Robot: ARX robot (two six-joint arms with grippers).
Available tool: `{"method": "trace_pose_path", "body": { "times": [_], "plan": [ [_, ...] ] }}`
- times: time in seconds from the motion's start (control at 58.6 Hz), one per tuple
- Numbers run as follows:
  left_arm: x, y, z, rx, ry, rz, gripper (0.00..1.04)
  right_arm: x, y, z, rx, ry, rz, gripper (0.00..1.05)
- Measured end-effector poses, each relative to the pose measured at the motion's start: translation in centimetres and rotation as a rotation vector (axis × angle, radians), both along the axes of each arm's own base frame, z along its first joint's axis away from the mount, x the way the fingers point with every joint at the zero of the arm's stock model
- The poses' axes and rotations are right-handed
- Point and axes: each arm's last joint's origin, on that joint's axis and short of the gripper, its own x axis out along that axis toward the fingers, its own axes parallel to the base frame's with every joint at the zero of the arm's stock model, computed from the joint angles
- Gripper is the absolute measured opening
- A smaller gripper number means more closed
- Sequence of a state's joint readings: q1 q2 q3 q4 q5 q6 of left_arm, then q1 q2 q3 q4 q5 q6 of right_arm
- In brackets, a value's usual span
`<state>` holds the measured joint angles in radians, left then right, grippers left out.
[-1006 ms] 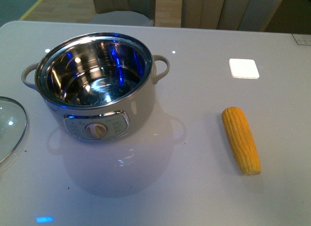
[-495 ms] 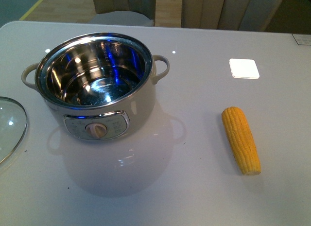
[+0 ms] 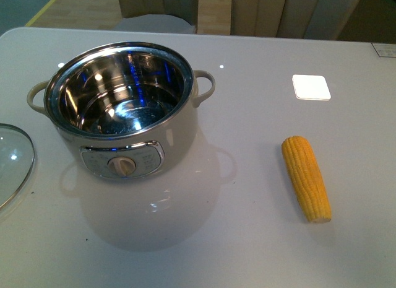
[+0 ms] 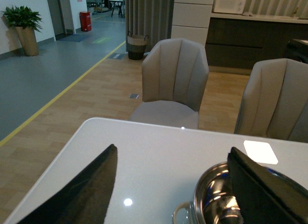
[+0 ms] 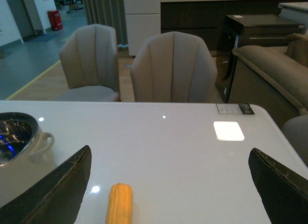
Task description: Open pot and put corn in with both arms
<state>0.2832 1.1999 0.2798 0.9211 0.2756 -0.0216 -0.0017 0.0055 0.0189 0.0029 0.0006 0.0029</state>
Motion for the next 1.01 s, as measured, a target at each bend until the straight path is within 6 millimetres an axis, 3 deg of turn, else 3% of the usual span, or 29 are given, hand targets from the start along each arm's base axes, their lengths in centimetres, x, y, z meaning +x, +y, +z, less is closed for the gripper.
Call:
{"method": "trace_pose_path", "body": {
  "times": [0.307, 0.614, 1.006],
  "plan": [
    [-3.6, -2.8, -1.4, 0.007, 0.012, 0.0, 0.03, 0.0, 0.0, 0.0, 0.0, 0.0, 0.0, 0.96],
    [-6.2, -4.5, -2.9, 0.012, 0.022, 0.018, 0.03, 0.0, 0.0, 0.0, 0.0, 0.0, 0.0, 0.96],
    [-8.0, -5.2, -2.2, 0.014, -0.007, -0.005, 0.03, 0.0, 0.0, 0.0, 0.0, 0.0, 0.0, 0.96]
  ]
}}
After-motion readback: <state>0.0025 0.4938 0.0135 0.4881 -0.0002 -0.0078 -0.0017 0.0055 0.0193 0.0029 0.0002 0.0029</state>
